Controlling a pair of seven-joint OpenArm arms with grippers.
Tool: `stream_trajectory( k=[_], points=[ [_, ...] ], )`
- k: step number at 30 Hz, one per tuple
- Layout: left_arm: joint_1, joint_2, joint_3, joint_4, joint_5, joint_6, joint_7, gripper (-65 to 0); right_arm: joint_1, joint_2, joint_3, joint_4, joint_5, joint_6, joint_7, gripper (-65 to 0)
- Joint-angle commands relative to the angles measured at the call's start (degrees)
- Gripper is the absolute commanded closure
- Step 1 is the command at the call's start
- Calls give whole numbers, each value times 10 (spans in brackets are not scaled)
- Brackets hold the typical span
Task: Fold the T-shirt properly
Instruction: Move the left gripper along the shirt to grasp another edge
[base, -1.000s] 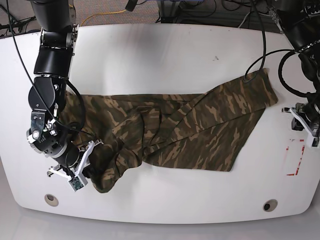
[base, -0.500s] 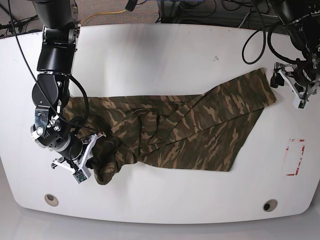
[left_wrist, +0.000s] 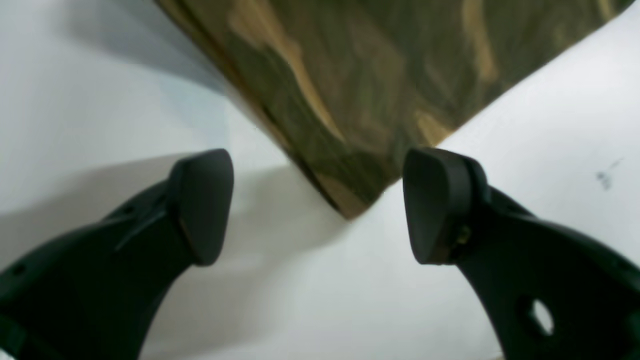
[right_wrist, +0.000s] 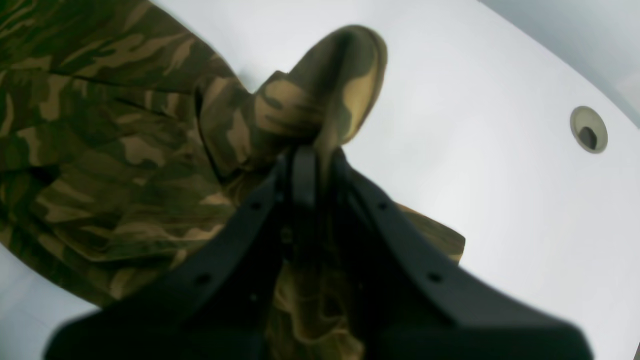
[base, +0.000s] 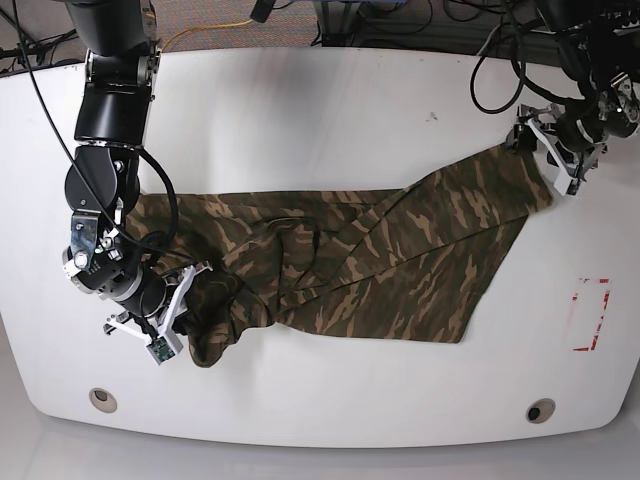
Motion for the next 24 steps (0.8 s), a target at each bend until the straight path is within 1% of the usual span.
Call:
stream_trajectory(
  k=[1, 4, 9, 11, 15, 17, 18, 22, 24],
  points=[
    [-2, -6, 0, -2, 4, -1, 5, -499, 12, 7, 3, 10, 8, 1, 15, 0],
    [-1, -6, 3, -7, 5, -1, 5, -499, 5, 7, 5, 11, 8, 1, 15, 0],
    [-4, -6, 27, -25, 4, -1, 6, -496, 2, 7, 4, 13, 8, 2, 15, 0],
    [-5, -5, 29, -31, 4, -1, 6, -447, 1, 6, 4, 13, 8, 2, 15, 0],
    [-22, 15, 29, -62, 7, -1, 5, -268, 1, 6, 5, 13, 8, 2, 15, 0],
    [-34, 15, 29, -87, 7, -1, 6, -165, 1, 6, 5, 13, 8, 2, 15, 0],
    [-36, 15, 29, -96, 7, -1, 6, -125, 1, 6, 4, 13, 8, 2, 15, 0],
    [-37, 15, 29, -104, 7, -1, 1, -7, 1, 6, 5, 13, 8, 2, 15, 0],
    [-37, 15, 29, -103, 7, -1, -15, 0, 1, 6, 6, 13, 8, 2, 15, 0]
  ],
)
